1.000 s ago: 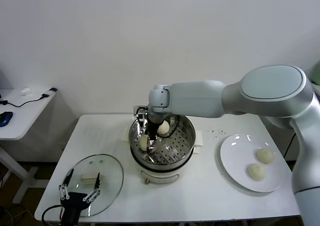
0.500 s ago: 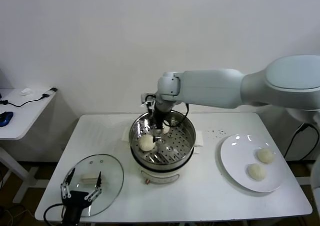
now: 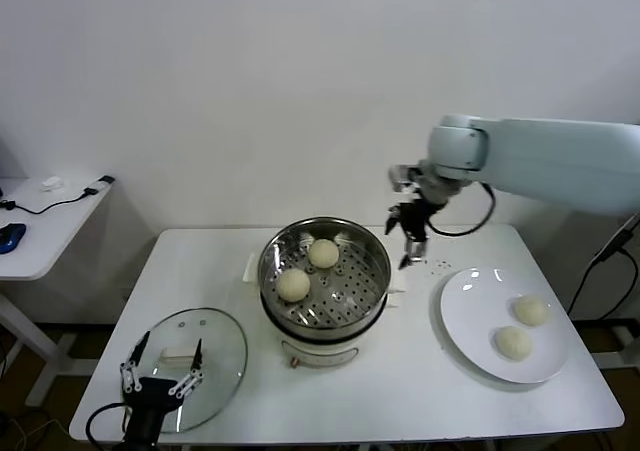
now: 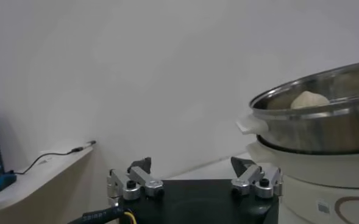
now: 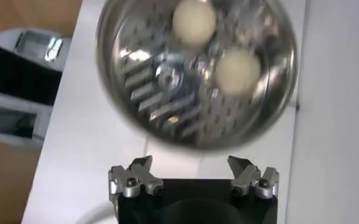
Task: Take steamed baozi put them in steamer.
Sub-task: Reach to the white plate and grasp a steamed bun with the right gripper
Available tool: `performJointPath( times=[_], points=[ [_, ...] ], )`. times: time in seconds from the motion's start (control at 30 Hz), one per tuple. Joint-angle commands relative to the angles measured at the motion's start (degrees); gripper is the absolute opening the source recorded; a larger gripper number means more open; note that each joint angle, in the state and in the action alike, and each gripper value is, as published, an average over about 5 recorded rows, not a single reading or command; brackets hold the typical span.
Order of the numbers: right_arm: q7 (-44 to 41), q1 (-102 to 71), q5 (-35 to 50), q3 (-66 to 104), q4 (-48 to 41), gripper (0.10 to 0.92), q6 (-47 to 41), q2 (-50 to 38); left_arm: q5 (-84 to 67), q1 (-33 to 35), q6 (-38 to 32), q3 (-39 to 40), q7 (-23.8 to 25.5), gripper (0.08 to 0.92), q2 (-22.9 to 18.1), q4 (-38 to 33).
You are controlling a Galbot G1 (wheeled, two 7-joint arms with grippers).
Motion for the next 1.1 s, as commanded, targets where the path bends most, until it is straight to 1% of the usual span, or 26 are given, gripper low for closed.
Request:
performJointPath(
  times=[0.03,0.27,0.47,0.67,1.1],
  points=[
    [-2.01,-14.43,-24.24,9.32,4.47,0.823,4.51,-26.98,0.61,0.73,0.32,-0.58,0.03,0.823,-0.14,-0.52],
    [-1.65,-33.23,-32.75,22.34,0.82,0.823,6.74,-31.83,2.17,0.78,0.82,-0.64,-0.07,0.823,-0.72,-1.02],
    [-1.69,-43.81,-37.09,32.43,-3.35,0.823,8.03,-31.09,2.07,1.11,0.85,-0.84,-0.25,0.823,-0.99,-0.77],
    [-1.46,-47.21,-38.59,34.84,-6.51,0.823,8.41,-28.90,1.93,1.50,0.57,-1.11,-0.28,0.823,-1.12,-0.17],
    [0.09,-47.52,-38.15,33.62,-10.33,0.823,8.14,-22.73,2.54,1.19,0.91,-1.22,-0.19,0.823,-0.57,0.31]
  ],
)
